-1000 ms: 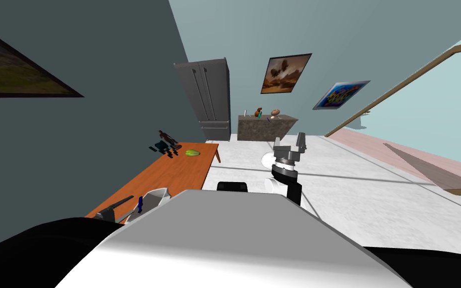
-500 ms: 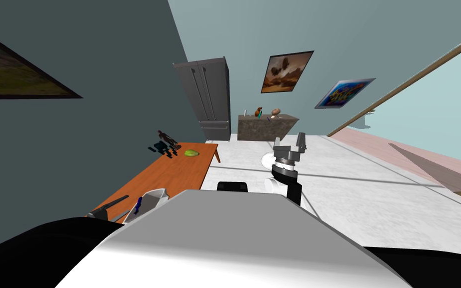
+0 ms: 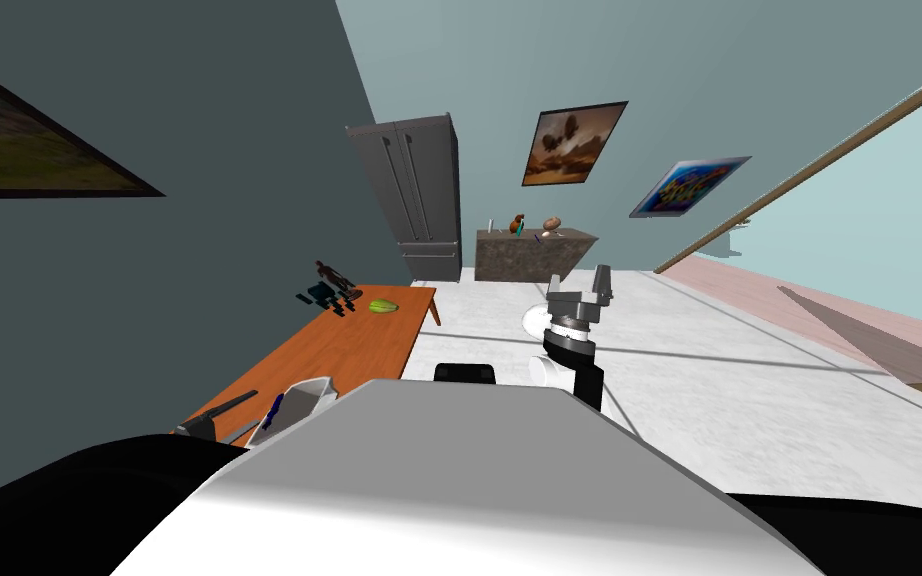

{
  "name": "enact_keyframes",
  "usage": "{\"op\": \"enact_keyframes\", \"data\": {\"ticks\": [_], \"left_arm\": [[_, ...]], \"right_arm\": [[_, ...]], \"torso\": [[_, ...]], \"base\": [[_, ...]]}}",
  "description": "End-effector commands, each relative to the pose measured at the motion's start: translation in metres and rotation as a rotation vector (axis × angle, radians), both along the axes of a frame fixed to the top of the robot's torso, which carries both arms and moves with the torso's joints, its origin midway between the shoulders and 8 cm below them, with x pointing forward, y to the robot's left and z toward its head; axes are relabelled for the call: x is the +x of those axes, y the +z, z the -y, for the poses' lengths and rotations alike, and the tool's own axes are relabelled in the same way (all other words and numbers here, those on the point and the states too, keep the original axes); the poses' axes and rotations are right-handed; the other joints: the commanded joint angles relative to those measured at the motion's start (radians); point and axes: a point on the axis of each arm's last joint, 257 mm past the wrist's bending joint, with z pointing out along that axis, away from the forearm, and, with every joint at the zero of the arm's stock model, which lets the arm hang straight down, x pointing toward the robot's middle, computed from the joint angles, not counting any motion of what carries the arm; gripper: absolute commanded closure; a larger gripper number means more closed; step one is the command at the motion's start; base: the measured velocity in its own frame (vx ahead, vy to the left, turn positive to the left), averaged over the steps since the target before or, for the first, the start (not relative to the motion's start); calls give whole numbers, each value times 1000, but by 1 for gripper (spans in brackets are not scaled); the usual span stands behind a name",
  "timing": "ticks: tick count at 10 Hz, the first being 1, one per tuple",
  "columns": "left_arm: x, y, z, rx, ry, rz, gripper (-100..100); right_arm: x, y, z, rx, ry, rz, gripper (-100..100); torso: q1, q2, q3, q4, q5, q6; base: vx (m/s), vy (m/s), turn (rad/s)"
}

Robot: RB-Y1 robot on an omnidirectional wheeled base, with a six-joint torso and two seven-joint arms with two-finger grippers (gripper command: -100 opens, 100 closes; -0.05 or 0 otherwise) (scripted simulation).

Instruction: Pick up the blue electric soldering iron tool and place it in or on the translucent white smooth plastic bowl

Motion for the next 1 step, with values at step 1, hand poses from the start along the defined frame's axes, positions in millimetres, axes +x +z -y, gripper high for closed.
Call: {"op": "enact_keyframes", "data": {"ticks": [1], "left_arm": [[0, 0, 0, 0, 0, 0, 0]], "right_arm": [[0, 0, 0, 0, 0, 0, 0]], "torso": [[0, 0, 0, 0, 0, 0]], "base": [[0, 0, 0]]}}
